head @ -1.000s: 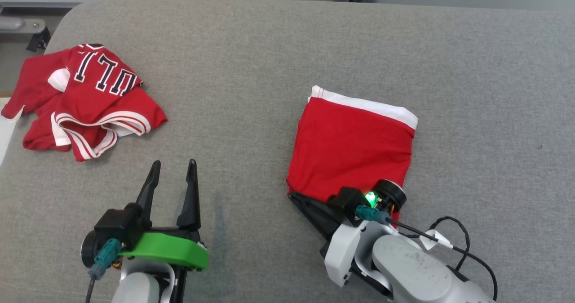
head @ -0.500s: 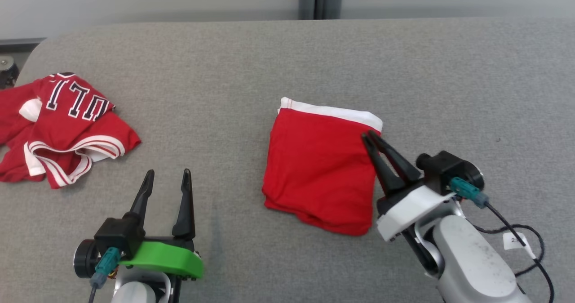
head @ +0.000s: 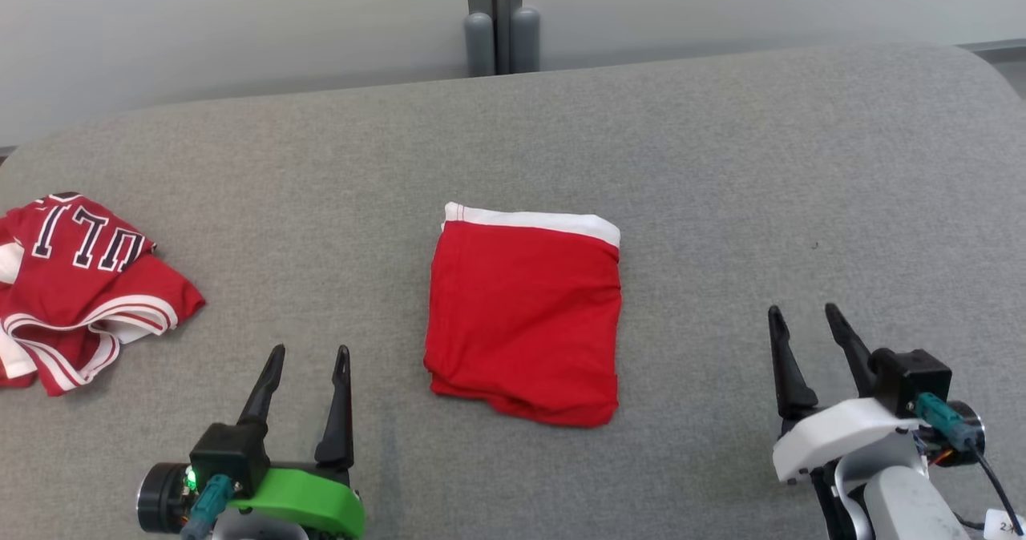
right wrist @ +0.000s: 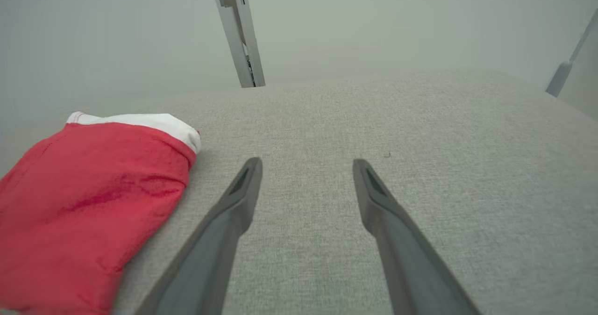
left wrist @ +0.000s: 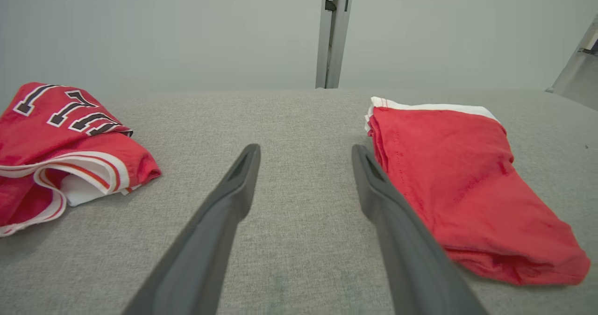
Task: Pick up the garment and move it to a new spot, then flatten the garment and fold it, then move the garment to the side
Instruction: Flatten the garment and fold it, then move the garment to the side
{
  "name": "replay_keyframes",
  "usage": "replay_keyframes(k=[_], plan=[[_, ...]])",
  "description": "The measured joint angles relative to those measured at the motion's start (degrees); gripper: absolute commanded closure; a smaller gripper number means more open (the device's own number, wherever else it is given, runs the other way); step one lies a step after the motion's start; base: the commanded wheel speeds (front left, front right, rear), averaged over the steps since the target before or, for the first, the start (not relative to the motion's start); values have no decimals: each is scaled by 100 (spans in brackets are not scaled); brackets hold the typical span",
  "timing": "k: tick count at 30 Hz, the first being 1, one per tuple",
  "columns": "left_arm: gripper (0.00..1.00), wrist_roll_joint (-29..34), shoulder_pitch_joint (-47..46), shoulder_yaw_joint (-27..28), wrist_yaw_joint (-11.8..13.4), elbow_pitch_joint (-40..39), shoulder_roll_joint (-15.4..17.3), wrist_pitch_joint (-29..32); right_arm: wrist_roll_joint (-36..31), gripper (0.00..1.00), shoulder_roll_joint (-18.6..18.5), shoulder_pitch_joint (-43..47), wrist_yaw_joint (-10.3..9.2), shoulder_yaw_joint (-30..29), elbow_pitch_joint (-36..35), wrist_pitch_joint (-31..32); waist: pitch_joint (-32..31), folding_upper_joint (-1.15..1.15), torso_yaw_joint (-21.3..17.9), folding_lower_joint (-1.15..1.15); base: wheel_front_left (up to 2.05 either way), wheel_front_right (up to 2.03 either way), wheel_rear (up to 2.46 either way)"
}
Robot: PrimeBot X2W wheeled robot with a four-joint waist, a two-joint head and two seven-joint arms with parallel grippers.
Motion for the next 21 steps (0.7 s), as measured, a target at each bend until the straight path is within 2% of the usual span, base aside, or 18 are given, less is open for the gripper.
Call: replay_keyframes(k=[9, 15, 21], plan=[[0, 24, 91, -20, 0, 11, 1, -1, 41, 0, 8, 101, 0, 91, 93, 0, 7, 0, -37, 0, 0, 0, 0], [0, 3, -62, -122, 0, -21, 1, 0, 120, 0, 11, -281, 0, 542, 371, 0, 203, 0, 51, 0, 0, 0, 0], [0, -75, -369, -263, 0, -21, 1, -1, 249, 0, 19, -1057, 0, 1100, 853, 0, 543, 0, 196, 0, 0, 0, 0]])
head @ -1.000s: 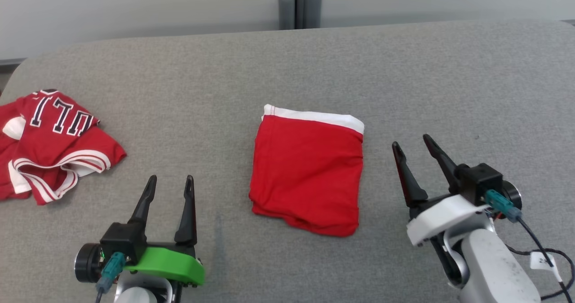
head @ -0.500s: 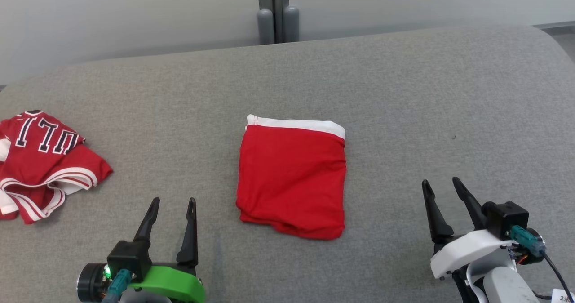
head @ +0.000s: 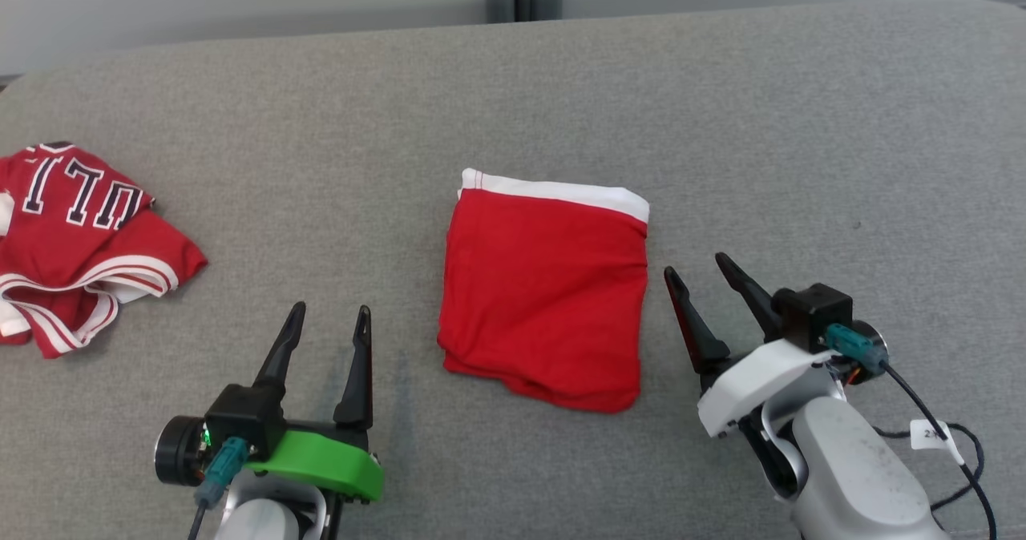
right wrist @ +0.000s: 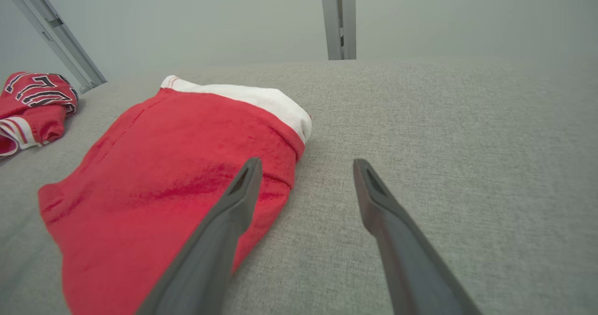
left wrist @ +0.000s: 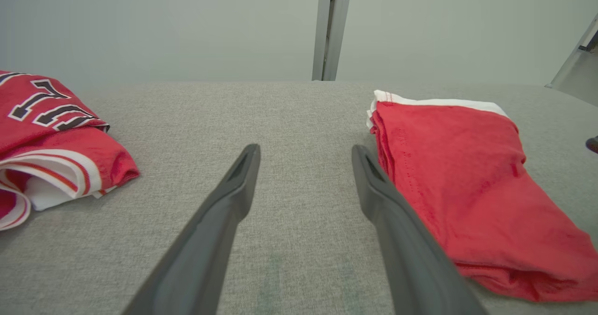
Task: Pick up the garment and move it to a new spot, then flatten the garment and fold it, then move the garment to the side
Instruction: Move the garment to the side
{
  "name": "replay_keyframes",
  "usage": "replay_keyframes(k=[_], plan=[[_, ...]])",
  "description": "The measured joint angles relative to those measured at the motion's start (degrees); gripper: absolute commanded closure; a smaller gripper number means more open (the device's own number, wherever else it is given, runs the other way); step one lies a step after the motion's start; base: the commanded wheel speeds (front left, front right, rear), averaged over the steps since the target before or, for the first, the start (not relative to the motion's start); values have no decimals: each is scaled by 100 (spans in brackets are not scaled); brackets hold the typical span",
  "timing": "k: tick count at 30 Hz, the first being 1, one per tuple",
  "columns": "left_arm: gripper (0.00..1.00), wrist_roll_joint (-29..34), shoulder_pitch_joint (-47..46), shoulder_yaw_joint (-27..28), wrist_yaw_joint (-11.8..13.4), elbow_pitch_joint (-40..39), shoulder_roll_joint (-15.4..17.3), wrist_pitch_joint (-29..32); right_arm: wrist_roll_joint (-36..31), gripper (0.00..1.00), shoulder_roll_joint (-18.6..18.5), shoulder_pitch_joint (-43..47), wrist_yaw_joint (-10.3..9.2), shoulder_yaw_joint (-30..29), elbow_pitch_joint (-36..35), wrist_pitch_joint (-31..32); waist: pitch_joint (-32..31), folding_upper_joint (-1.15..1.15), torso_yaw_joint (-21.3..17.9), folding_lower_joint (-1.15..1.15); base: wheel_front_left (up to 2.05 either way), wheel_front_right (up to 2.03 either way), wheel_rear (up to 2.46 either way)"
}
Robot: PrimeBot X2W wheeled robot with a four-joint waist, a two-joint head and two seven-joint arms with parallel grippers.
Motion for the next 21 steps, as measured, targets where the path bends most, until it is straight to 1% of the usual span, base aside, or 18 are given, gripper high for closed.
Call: replay_keyframes(k=[4, 9, 11, 12, 14, 18, 21], plan=[[0, -58, -188, -132, 0, 19, 0, 0, 105, 0, -4, -529, 0, 103, 425, 0, 302, 0, 200, 0, 0, 0, 0], [0, -87, -290, -214, 0, 38, 1, 0, 359, 0, -3, -887, 1, 118, 719, -1, 546, 0, 426, 0, 0, 0, 0], [0, -97, -349, -244, 0, 37, 1, 1, 436, 0, -2, -1031, 0, 169, 944, -1, 645, 0, 515, 0, 0, 0, 0], [0, -97, -376, -256, 0, 38, 1, 0, 438, 39, -2, -1088, 0, 196, 1063, -2, 691, 0, 557, 0, 0, 0, 0], [0, -123, -403, -270, 0, 43, 1, 1, 438, 100, -1, -1188, 0, 223, 1258, -5, 768, 0, 629, 0, 0, 0, 0], [0, -132, -470, -294, 0, 35, 2, 1, 438, 100, -1, -1340, 0, 119, 1295, -7, 899, 0, 730, 0, 0, 0, 0], [0, -132, -486, -308, 0, 13, 1, 0, 431, 100, 14, -1313, 1, 20, 1213, -7, 930, 0, 714, 0, 0, 0, 0]])
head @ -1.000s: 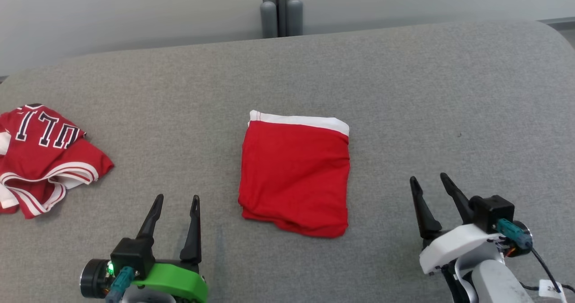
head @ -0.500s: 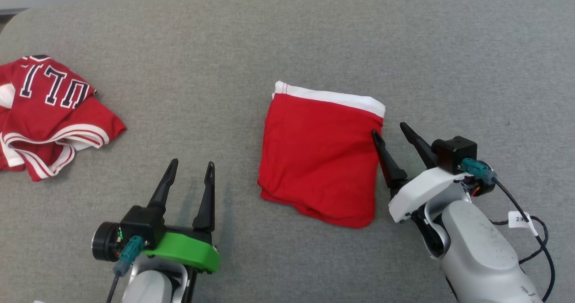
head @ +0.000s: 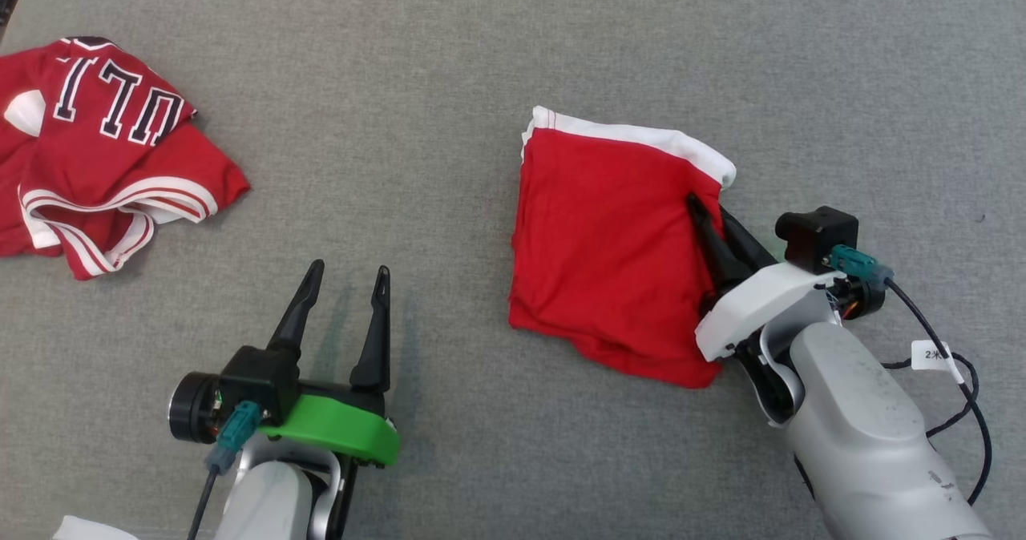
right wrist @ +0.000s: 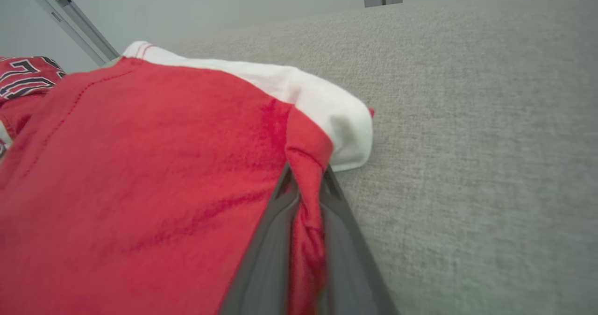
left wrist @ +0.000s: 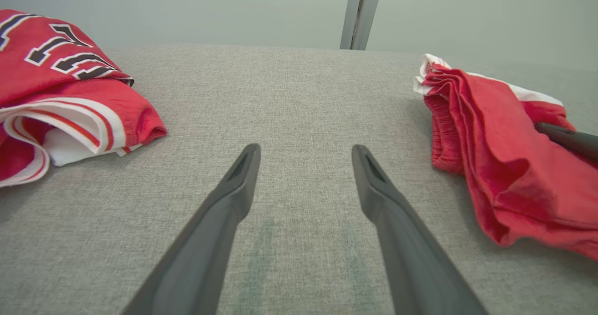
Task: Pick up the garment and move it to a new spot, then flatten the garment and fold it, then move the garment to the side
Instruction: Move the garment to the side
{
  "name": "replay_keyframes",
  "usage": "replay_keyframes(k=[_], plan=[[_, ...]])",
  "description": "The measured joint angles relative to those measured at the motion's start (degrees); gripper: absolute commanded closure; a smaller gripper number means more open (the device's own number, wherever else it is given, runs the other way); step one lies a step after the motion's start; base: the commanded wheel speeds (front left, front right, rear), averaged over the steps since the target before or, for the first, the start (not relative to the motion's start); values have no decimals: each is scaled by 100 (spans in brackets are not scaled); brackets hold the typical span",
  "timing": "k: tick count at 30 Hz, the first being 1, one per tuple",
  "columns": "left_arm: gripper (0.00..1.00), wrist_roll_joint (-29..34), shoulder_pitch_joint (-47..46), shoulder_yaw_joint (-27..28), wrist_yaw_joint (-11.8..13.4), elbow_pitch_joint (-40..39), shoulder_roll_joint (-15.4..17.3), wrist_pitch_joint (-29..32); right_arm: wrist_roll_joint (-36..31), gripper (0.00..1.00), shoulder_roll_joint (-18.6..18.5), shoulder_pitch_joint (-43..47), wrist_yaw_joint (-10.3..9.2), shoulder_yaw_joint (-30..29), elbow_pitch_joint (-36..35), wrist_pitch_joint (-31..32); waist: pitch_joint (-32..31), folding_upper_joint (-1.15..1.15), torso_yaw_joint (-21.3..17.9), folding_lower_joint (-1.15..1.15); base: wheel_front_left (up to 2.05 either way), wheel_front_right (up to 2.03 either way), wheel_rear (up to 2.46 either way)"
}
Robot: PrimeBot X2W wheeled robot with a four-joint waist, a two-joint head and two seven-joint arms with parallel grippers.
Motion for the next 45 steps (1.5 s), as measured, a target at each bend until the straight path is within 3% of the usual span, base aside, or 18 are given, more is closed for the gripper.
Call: replay_keyframes(k=[12, 21, 32, 40, 45], plan=[[0, 54, -129, -434, 0, -226, 78, 0, -31, 100, -14, 416, 0, -343, -525, 3, -170, 0, -673, 0, 0, 0, 0], [0, 44, -235, -1010, 0, -291, 246, 1, 65, 100, -22, 811, 0, -412, -847, 2, -307, 0, -1617, 0, 0, 0, 0], [0, 3, -232, -1285, 0, -274, 387, 0, -111, 100, -23, 1113, 0, -488, -982, 3, -356, 0, -2684, 0, 0, 0, 0], [0, -5, -304, -1381, 0, -281, 555, 0, -907, 100, -52, 734, 0, -790, -842, 3, -68, 0, -2874, 0, 0, 0, 0], [0, -18, -554, -1455, 0, -332, 723, 1, -1370, 100, -497, -74, 0, -907, -402, 33, 251, 0, -2764, 0, 0, 0, 0]])
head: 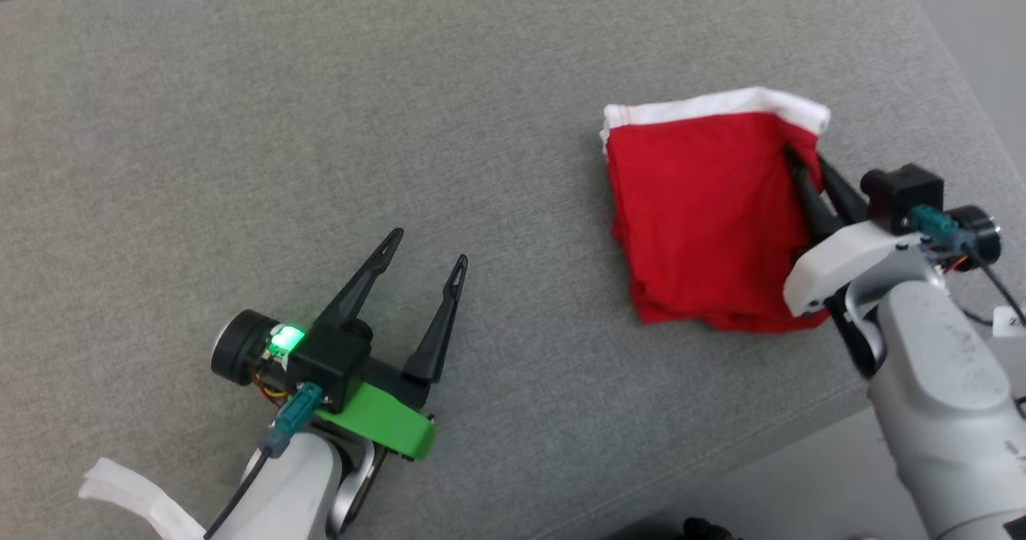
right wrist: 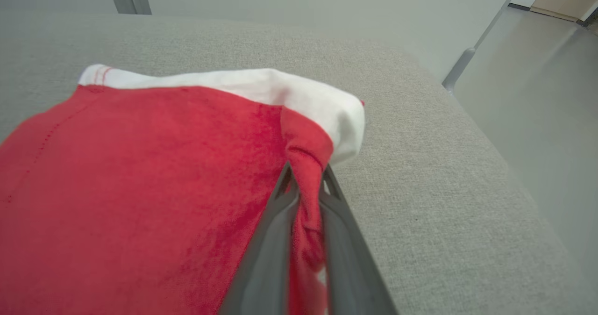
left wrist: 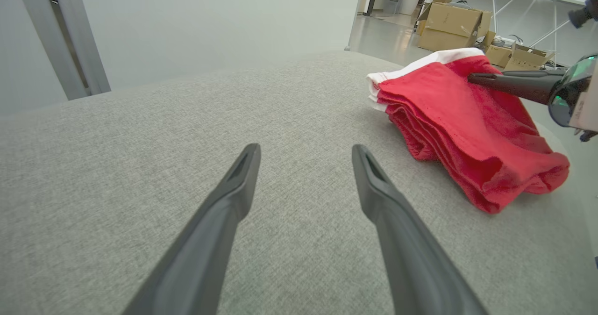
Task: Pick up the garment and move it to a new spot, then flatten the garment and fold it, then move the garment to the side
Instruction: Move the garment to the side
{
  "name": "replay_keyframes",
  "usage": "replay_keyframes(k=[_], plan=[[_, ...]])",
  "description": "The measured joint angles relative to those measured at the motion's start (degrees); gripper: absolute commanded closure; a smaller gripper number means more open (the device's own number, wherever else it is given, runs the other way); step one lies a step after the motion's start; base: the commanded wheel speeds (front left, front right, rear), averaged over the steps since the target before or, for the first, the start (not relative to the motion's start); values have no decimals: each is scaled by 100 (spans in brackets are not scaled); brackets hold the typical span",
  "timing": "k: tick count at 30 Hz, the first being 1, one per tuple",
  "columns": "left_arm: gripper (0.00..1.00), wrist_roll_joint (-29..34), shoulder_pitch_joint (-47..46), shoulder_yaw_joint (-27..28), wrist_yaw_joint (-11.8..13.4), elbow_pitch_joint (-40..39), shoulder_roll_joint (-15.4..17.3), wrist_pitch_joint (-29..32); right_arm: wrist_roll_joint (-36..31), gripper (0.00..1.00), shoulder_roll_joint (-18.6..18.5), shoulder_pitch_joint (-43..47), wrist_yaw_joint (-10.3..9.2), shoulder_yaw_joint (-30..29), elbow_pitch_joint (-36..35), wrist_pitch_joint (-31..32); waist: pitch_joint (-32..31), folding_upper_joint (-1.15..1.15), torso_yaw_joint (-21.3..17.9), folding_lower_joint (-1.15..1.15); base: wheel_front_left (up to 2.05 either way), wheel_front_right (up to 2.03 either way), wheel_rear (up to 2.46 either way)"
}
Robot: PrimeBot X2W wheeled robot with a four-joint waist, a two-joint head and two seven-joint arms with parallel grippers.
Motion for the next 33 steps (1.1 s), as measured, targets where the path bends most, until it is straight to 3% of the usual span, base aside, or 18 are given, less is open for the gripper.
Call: replay_keyframes(k=[4, 7, 14, 20, 21, 22, 24, 28, 29, 33], plan=[[0, -31, -234, -51, 0, -81, 82, 0, -252, 100, -561, -601, 0, 7, 322, 246, 285, 0, 205, 0, 0, 0, 0], [0, -62, -386, -82, 0, -141, 81, 0, -392, 100, -1185, -975, 0, -37, 526, 471, 482, 0, 467, 0, 0, 0, 0], [0, -110, -661, -86, 0, -283, 5, 0, -521, 100, -2294, -1714, 0, -546, 719, 860, 895, 0, 1014, 0, 0, 0, 0], [0, -196, -799, -18, 0, -323, -70, -3, -745, 99, -2574, -2109, 0, -1207, 667, 1228, 1240, 0, 1377, 0, 0, 0, 0], [0, -196, -821, -5, 0, -335, -87, -5, -809, 86, -2565, -2146, 0, -1322, 650, 1276, 1296, 0, 1426, 0, 0, 0, 0], [0, -197, -842, 3, 0, -341, -87, -7, -892, 65, -2555, -2162, 0, -1428, 627, 1298, 1338, 0, 1463, 0, 0, 0, 0], [0, -197, -866, 2, 0, -350, -88, -8, -1149, 0, -2508, -2186, 0, -1768, 557, 1346, 1428, 0, 1547, 0, 0, 0, 0], [0, -198, -890, 43, 0, -332, -108, -8, -1611, 0, -2230, -2173, 0, -2365, 283, 1195, 1470, 0, 1670, 0, 0, 0, 0], [0, -198, -890, 146, 0, -311, -131, -8, -1805, 0, -2016, -2109, 0, -2596, 87, 996, 1415, 0, 1696, 0, 0, 0, 0], [0, -194, -816, 403, 0, -218, -165, -5, -1917, 0, -1492, -1970, 0, -2592, -235, 499, 1221, 0, 1710, 0, 0, 0, 0]])
